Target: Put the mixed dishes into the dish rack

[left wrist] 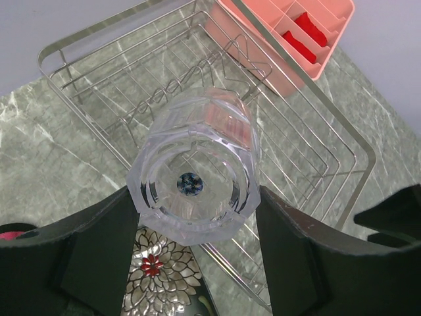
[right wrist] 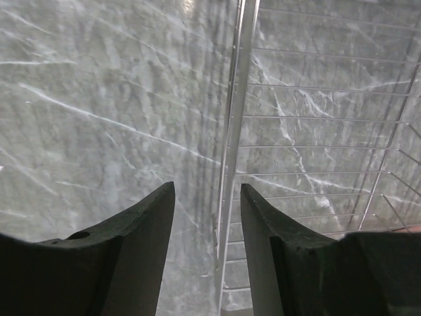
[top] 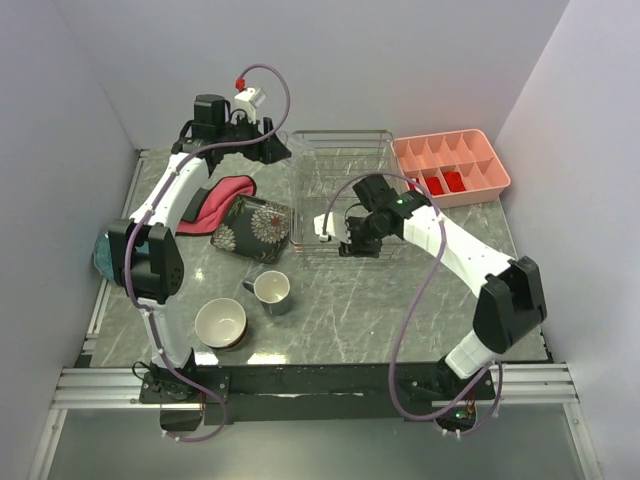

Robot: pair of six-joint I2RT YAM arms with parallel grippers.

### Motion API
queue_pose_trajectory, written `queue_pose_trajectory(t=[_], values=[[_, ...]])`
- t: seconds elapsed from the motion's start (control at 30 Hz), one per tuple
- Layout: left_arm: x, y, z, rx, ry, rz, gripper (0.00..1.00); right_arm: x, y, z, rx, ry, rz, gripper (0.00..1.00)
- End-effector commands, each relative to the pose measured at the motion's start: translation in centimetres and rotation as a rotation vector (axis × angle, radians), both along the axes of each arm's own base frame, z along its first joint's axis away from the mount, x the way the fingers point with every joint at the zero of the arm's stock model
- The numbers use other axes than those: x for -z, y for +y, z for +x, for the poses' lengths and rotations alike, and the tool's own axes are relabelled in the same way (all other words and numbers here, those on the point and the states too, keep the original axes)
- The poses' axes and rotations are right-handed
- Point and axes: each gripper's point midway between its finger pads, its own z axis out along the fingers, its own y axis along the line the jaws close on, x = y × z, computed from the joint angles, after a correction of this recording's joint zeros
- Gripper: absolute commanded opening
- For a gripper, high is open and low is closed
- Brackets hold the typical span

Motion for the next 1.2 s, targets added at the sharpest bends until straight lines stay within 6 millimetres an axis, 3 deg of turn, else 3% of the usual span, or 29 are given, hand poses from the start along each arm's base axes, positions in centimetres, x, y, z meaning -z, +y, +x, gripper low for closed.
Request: queue_pose_trajectory(t=[0.0,0.07,0.17,0.2,0.3,0.37,0.4,0.43,0.53,0.7,0.83,1.0,1.17], values=[[-4.6,0.0,-1.3,0.022,-0.125,-0.019,0.32,0.0,0.6,2.3,-0.006,-0.001,0.007,0.52],[-4.4,0.0,-1.3,0.022,-0.12,-0.019,0.32,0.3,0.4,2.4,-0.007,0.032,-0.012,0.5],[-4.4,0.0,-1.1,0.024,-0.123,-0.013,0.32,1.5,0.1,1.9,-0.031,0.099,-0.053,0.37],[-4.6,0.0,-1.0,0.027,-0.135,-0.003,0.33,1.7,0.1,1.7,-0.035,0.111,-0.057,0.26],[-4.6,0.2,-0.4,0.035,-0.157,0.034,0.33,1.4,-0.3,0.7,-0.066,0.117,-0.066,0.09],[-3.7,0.4,0.4,0.04,-0.163,0.074,0.32,1.5,-0.5,-0.5,-0.086,0.129,-0.076,0.06],[-4.8,0.4,0.9,0.048,-0.2,0.088,0.32,1.0,-0.5,-1.1,-0.096,0.12,-0.075,0.03],[-3.3,0.4,1.1,0.057,-0.153,0.104,0.31,0.8,-0.6,-1.6,-0.103,0.12,-0.075,0.02],[-3.9,0.3,1.6,0.05,-0.193,0.13,0.29,0.7,-0.6,-4.0,-0.126,0.128,-0.075,0.0],[-3.3,-0.5,1.3,0.091,-0.251,0.282,0.27,1.0,-0.3,-8.4,-0.14,0.176,-0.075,0.0],[-1.7,-2.5,-0.2,0.157,-0.274,0.402,0.26,1.3,0.3,-10.0,-0.136,0.177,-0.063,0.0],[0.9,-4.0,-1.3,0.226,-0.296,0.552,0.23,0.7,0.8,-9.1,-0.023,0.147,-0.027,0.35],[2.8,-5.0,-0.5,0.201,-0.296,0.616,0.27,0.1,-0.7,-8.8,-0.001,0.107,-0.062,0.44]])
